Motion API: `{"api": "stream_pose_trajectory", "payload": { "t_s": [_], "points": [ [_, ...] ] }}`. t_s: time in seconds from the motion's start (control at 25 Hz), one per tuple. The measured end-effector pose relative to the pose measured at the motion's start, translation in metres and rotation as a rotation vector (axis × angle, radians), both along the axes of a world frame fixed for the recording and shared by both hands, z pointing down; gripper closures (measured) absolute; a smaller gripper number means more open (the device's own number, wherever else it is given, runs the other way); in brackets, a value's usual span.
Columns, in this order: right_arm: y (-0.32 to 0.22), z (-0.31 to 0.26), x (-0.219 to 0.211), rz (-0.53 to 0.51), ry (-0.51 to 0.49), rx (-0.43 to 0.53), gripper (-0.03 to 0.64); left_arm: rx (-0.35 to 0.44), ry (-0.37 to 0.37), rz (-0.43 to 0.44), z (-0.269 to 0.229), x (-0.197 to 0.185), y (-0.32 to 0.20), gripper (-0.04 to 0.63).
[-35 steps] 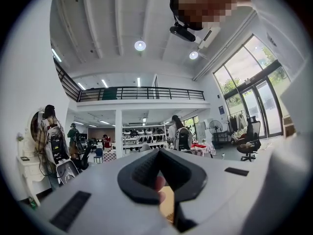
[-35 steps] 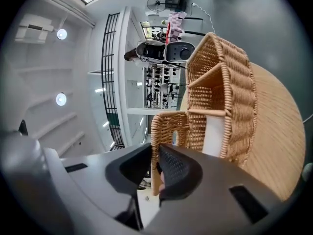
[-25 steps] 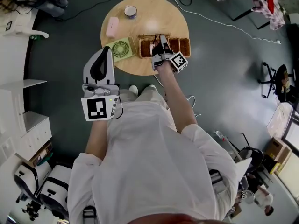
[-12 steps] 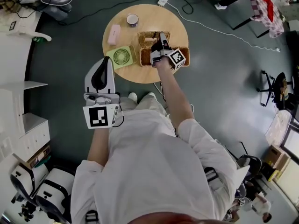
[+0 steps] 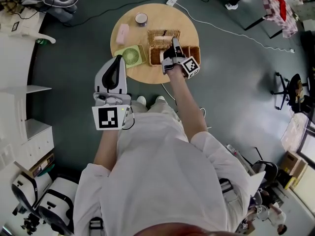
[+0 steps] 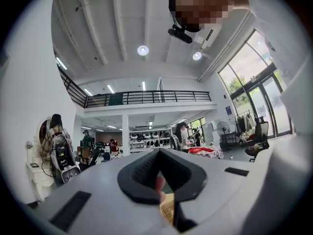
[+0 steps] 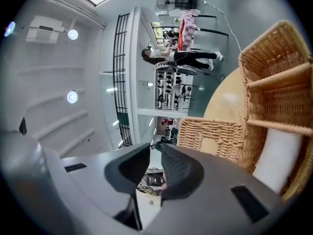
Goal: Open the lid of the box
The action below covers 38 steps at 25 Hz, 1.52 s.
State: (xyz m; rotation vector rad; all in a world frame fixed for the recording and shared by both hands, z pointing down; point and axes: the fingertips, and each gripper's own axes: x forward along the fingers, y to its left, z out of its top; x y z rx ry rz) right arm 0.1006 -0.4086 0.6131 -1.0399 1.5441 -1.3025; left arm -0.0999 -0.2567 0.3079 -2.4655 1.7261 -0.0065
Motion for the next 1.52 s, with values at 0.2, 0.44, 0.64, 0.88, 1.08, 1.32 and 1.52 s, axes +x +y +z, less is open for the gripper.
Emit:
{"api": "stream_pose_trajectory", "payload": {
  "t_s": [0.2, 0.44, 0.64, 0.88, 1.08, 1.32, 1.52],
  "points": [
    [0.021, -0.063, -0.007, -0.002, 0.116, 0.085, 0.548, 0.008, 0.016, 0.032, -0.005, 0.001, 0.007, 0.598],
    [0.058, -0.135, -0.021, 0.003, 0.359, 0.185, 0.556, 0.006, 0.048, 0.066, -0.006, -0.011, 0.016, 0.598],
    [0.089, -0.179, -0.035, 0.033, 0.733, 0.217, 0.58, 0.006, 0.071, 0.098, -0.009, -0.025, 0.021, 0.598],
    [0.119, -0.22, -0.068, 0.058, 1.157, 0.307, 0.584, 0.005, 0.093, 0.134, -0.011, -0.038, 0.027, 0.598],
    [0.147, -0.249, -0.092, 0.122, 1.471, 0.395, 0.59, -0.006, 0.111, 0.16, -0.003, -0.045, 0.032, 0.598],
    [0.189, -0.288, -0.106, 0.177, 1.588, 0.473, 0.604, 0.01, 0.133, 0.15, -0.005, -0.045, 0.054, 0.598],
    [0.231, -0.296, -0.089, 0.185, 1.592, 0.465, 0.617, 0.025, 0.132, 0.132, -0.01, -0.04, 0.09, 0.598]
  ]
}}
